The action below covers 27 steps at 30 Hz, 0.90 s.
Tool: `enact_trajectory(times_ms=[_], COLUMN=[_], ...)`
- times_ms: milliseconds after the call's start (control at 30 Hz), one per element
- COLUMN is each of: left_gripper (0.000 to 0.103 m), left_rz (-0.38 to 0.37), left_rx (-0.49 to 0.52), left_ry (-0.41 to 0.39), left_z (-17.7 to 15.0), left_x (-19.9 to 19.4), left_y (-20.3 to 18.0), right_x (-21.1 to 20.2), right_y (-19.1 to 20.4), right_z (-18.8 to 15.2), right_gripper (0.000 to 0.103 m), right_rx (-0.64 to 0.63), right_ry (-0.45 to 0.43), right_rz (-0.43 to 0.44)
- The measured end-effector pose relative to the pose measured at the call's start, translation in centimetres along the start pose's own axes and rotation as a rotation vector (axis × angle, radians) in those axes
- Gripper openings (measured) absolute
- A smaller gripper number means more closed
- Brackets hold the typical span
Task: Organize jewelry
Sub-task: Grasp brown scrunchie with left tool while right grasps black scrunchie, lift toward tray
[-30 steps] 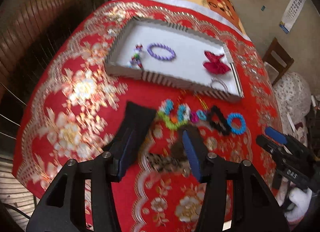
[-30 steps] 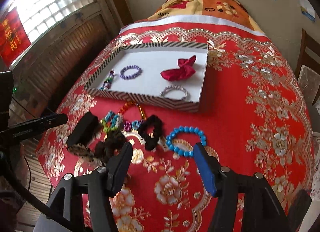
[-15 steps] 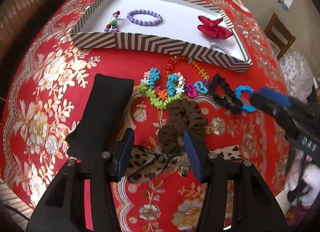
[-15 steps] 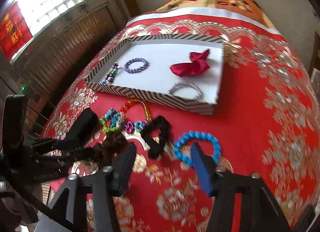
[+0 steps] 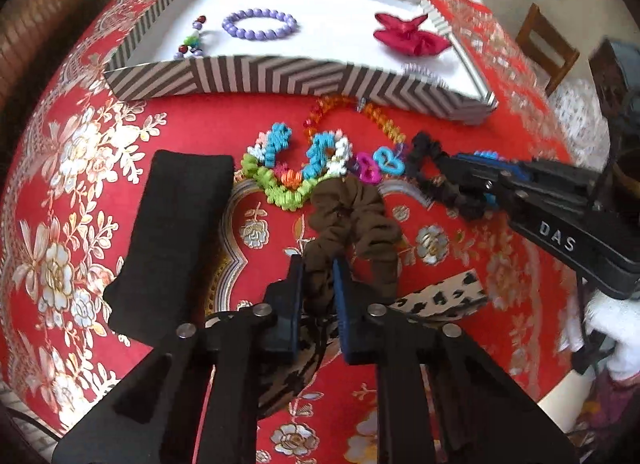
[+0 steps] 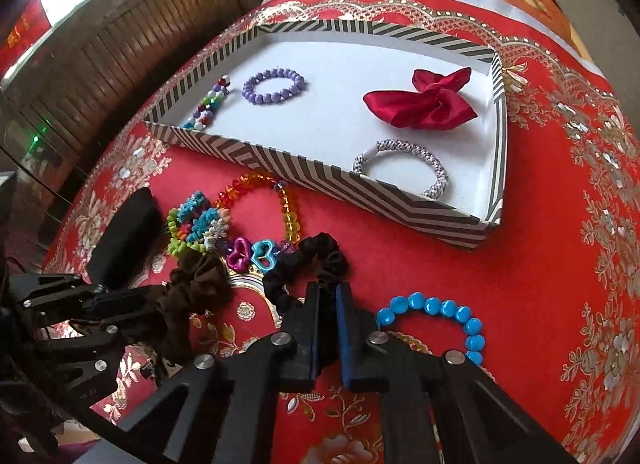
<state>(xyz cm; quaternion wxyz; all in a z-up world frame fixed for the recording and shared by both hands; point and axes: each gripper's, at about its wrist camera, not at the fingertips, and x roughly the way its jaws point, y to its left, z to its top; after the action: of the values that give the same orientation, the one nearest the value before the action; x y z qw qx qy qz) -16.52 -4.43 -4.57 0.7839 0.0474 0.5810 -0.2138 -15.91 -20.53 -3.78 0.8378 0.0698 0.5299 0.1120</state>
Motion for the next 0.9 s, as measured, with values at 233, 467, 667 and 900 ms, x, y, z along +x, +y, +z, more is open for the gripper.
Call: enact_trajectory(times_ms=[233, 467, 667, 900], left_gripper=[0.01, 0.01, 0.01, 0.01], left_rz=[-0.024, -0.013, 0.012, 0.053], left_rx=[0.018, 0.034, 0.042, 0.046], left_ry=[-0.068, -0.15, -0.212, -0.246], left_z=[0.7, 2.0, 4.0, 7.3], left_x=[-4.3, -8.2, -9.9, -9.8], left_y=[-0.1, -0.5, -0.7, -0.2], right_x=[-4.4, -8.2, -10.5, -11.5], right_y=[-0.4, -0.6, -0.3, -0.8], right_z=[-0.1, 0.2, 1.3, 3.0], right_gripper=[0.006, 0.006, 0.006, 0.006], right_rx=[0.039, 0.05, 0.054, 0.062], right_ry=[-0.105, -0.182, -0.243, -0.277], right_rz=[0.058, 0.084, 0.082, 0.073])
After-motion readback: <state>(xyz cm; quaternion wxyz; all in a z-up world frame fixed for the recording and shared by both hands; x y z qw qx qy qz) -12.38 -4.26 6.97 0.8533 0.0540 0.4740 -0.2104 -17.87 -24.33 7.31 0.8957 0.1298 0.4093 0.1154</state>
